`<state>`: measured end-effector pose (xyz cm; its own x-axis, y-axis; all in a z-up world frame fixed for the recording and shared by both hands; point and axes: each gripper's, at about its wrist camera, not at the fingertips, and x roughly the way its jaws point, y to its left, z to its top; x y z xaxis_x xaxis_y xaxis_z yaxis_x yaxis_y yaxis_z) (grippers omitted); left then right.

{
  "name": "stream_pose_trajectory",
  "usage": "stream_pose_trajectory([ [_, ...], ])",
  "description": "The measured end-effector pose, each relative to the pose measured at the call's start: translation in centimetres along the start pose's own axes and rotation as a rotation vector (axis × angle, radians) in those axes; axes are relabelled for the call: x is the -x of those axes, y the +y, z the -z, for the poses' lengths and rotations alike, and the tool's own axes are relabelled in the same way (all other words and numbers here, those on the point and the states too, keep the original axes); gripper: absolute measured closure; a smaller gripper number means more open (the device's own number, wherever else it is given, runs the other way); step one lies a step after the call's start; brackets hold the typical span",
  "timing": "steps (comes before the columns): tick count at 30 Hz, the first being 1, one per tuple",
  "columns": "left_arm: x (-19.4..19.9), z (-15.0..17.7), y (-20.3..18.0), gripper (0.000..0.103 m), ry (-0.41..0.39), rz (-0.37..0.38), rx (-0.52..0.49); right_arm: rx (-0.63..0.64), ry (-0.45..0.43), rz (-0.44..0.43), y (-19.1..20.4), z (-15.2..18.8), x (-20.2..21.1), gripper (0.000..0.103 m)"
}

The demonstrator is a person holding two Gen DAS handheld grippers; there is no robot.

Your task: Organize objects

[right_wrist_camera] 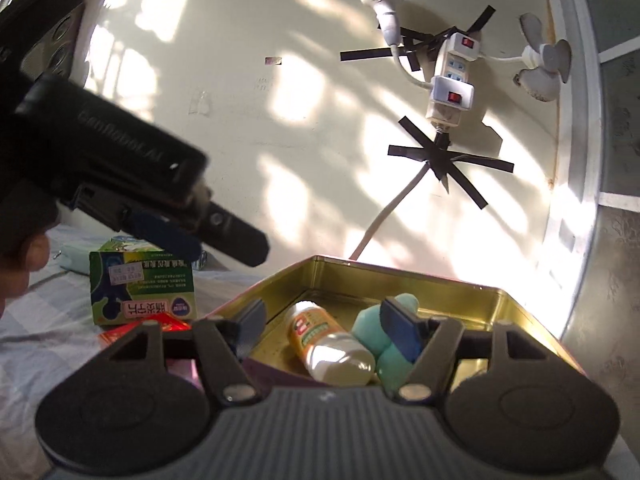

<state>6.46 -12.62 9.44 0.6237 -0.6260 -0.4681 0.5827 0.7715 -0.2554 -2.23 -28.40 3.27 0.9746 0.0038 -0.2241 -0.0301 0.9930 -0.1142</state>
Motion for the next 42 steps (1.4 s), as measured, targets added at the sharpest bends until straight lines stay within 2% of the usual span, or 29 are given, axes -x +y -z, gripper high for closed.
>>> stream_pose_trajectory([
  [4, 1.5, 3.4, 0.2, 0.028, 0.047, -0.063, -0.005, -0.071, 0.031, 0.015, 0.1, 1.5, 2.6, 0.036],
  [9, 2.2, 7.5, 0.6, 0.028, 0.12, -0.176, -0.033, -0.128, 0.133, 0.025, 0.6, 3.7, 4.5, 0.034],
  [17, 2.8, 10.8, 1.1, 0.028, 0.16, -0.292, -0.054, -0.123, 0.212, 0.013, 2.5, 4.9, 6.3, 0.032],
  [30, 5.2, 12.9, 2.5, 0.021, 0.128, -0.377, -0.089, -0.078, 0.321, -0.076, 7.5, 5.5, 5.8, 0.031],
  [42, 7.1, 13.2, 5.4, 0.019, 0.09, -0.401, -0.043, -0.014, 0.344, -0.128, 10.5, 4.4, 4.5, 0.029],
])
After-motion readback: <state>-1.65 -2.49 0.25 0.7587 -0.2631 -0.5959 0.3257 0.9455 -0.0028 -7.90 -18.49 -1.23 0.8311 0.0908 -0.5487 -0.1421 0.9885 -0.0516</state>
